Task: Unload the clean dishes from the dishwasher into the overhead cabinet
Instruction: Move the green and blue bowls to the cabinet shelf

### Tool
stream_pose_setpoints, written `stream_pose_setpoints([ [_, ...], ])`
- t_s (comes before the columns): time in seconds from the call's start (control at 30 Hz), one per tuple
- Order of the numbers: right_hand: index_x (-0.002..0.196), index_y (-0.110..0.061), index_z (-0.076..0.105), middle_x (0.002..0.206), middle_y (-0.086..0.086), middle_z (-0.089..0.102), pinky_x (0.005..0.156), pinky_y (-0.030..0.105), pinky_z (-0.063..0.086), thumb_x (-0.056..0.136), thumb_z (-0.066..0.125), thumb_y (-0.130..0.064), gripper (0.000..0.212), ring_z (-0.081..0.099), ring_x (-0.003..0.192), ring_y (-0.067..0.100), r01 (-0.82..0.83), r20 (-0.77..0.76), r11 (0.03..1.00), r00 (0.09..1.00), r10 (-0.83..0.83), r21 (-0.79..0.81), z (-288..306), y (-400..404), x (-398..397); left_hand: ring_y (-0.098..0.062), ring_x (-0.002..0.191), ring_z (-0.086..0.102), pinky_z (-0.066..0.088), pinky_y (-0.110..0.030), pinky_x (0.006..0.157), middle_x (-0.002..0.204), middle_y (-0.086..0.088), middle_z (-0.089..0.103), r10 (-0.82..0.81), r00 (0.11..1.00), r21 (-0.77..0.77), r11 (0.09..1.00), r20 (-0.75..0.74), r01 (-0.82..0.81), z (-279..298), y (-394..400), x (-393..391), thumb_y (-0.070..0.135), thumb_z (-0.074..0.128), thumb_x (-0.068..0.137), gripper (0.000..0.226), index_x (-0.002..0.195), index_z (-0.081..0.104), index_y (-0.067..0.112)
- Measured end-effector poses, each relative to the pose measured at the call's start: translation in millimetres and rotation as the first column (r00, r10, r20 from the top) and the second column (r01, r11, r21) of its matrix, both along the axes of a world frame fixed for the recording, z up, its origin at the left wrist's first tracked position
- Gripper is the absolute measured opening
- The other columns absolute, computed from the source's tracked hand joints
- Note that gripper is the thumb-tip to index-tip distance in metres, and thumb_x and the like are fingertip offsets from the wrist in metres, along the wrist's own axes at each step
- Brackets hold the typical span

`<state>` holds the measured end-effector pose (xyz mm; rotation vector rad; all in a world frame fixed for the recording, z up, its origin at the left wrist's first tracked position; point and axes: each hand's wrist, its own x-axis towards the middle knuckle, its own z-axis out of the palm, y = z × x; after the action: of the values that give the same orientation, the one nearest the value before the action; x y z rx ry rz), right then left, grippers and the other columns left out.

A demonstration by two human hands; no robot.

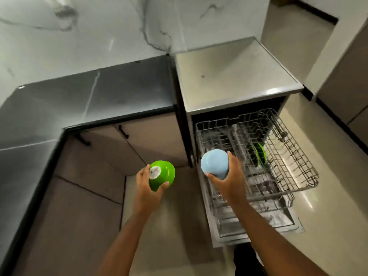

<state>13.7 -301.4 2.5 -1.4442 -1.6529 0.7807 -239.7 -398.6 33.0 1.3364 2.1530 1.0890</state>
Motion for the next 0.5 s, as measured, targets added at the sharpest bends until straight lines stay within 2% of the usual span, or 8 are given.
stream_pose_setpoints([
  [0.1,0.149,-0.012,0.037,0.146,0.010,0.043,0.098,0.043,0.050,0.068,0.088,-0.042,0.100,0.047,0.131,0.028,-0.084,-0.012,0.996,0.996,0.084,0.043,39.7,-18.8,-40.8,-0.016,0.118,0.043,0.033,-0.015,0.100,0.132,-0.014,0.039,-0.004,0.998,0.057,0.998,-0.068,0.008,41.8,-36.0,-39.4,0.012,0.086,0.070,0.086,0.141,0.040,-0.002],
  [0.2,0.149,-0.018,0.036,0.144,0.005,0.045,0.103,0.040,0.046,0.067,0.087,-0.043,0.100,0.047,0.130,0.023,-0.169,-0.005,0.982,0.985,0.170,0.085,79.3,-22.0,-78.7,-0.015,0.119,0.041,0.026,-0.002,0.099,0.132,-0.012,0.037,0.010,0.996,0.090,0.996,-0.088,-0.002,78.2,-57.7,-76.6,0.013,0.084,0.073,0.087,0.143,0.037,-0.003],
  [0.33,0.145,-0.023,0.040,0.141,-0.001,0.047,0.100,0.029,0.044,0.068,0.087,-0.043,0.093,0.048,0.126,0.017,-0.262,0.014,0.956,0.965,0.263,0.133,129.2,-10.5,-117.5,-0.014,0.120,0.042,0.028,-0.008,0.101,0.133,-0.006,0.035,0.024,0.993,0.119,0.993,-0.112,-0.011,116.3,-63.2,-117.9,0.020,0.082,0.076,0.087,0.147,0.034,0.002],
  [0.5,0.145,-0.025,0.039,0.141,-0.005,0.046,0.089,0.014,0.038,0.070,0.086,-0.044,0.091,0.048,0.122,0.012,-0.333,0.054,0.905,0.942,0.331,0.263,186.4,29.9,-158.5,-0.012,0.120,0.043,0.033,-0.017,0.103,0.132,0.002,0.034,0.080,0.988,0.235,0.971,-0.132,-0.047,166.6,-32.8,-161.4,0.020,0.083,0.075,0.085,0.146,0.036,0.009],
])
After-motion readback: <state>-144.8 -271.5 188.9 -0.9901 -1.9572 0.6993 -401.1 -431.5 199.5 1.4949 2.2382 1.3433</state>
